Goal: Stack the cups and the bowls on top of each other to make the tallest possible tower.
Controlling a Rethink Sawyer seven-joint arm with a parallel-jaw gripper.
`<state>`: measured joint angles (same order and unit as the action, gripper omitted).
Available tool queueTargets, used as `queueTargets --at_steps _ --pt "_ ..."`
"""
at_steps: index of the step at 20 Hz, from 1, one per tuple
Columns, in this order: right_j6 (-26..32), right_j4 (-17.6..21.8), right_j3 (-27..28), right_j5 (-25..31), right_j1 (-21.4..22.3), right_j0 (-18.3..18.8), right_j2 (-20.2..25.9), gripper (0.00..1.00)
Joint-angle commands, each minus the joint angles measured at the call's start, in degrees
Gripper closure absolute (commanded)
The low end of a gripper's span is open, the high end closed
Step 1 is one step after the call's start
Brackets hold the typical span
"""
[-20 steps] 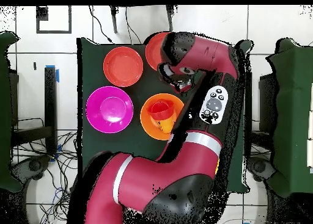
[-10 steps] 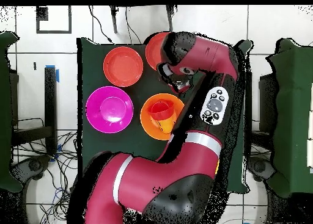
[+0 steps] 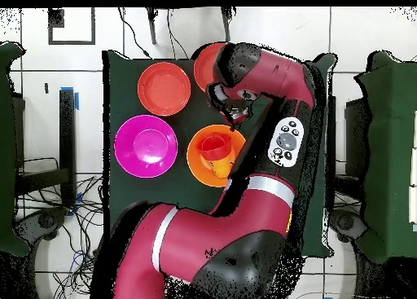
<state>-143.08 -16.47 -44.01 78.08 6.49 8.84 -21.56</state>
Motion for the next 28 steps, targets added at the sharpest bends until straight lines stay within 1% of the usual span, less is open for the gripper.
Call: queueTargets --at_steps 1,4,9,13,20,28 --pt "-5.85 -2.14 -3.57 1.92 -2.95 -0.55 8.03 0.00" --pt "-6.19 -2.51 -2.72 2.36 -3.68 -1.09 7.95 0.00" --pt "-6.44 -3.26 -1.22 5.61 -4.90 -1.36 7.86 0.00" --pt "-7.32 -3.63 -2.30 7.68 -5.30 -1.72 7.40 0.00" --pt "-7.48 -3.53 -4.85 7.89 -4.99 -2.52 6.45 0.00" --pt "-7.03 -2.35 -4.41 5.67 -6.55 -2.71 5.62 0.00"
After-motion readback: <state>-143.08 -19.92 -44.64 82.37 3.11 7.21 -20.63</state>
